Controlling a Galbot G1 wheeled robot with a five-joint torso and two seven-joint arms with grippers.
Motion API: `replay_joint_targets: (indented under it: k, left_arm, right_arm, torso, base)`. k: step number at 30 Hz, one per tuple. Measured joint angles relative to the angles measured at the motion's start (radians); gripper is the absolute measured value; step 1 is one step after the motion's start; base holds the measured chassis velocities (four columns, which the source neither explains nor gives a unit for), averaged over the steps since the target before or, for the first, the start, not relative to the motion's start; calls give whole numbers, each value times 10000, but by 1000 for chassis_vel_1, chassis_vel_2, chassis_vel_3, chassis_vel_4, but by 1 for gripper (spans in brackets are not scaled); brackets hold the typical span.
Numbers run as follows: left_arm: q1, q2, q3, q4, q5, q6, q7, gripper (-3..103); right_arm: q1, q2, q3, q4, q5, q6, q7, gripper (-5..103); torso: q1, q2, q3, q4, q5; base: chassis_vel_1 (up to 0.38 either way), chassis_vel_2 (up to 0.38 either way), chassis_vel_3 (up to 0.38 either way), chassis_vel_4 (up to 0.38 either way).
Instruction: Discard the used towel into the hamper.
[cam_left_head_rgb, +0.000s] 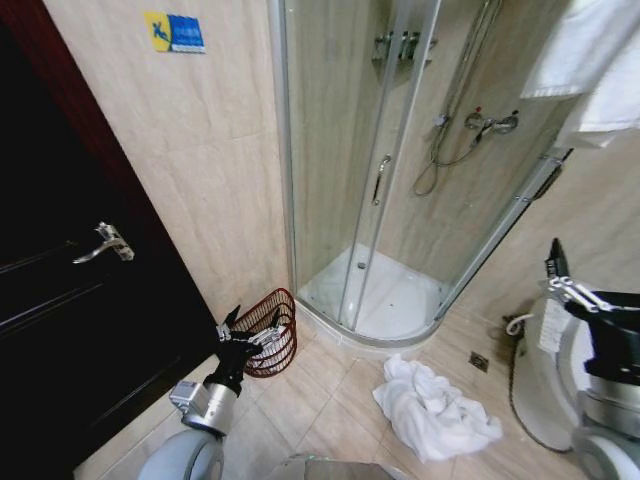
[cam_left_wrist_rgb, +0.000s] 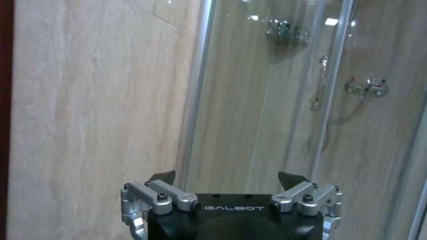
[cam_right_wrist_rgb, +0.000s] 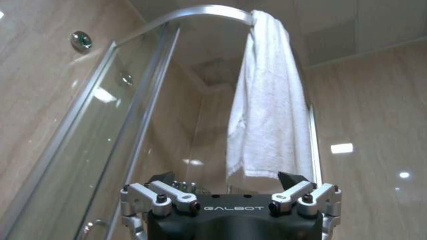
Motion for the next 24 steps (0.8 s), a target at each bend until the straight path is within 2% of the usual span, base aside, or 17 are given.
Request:
replay_joint_targets:
  k: [11, 24]
  left_arm:
    - [0, 0, -1, 0, 0, 0, 1, 100]
    - [0, 0, -1, 0, -1, 0, 1, 100]
  right_arm:
    - [821, 121, -840, -128, -551, -399, 1, 100]
    - [1041, 489, -1171, -417, -999, -376, -34, 100]
  torso:
    - [-1, 0, 0, 1, -3]
    - [-1, 0, 0, 2, -8]
  base:
    - [-78, -90, 88, 89]
    - [-125, -123, 129, 119]
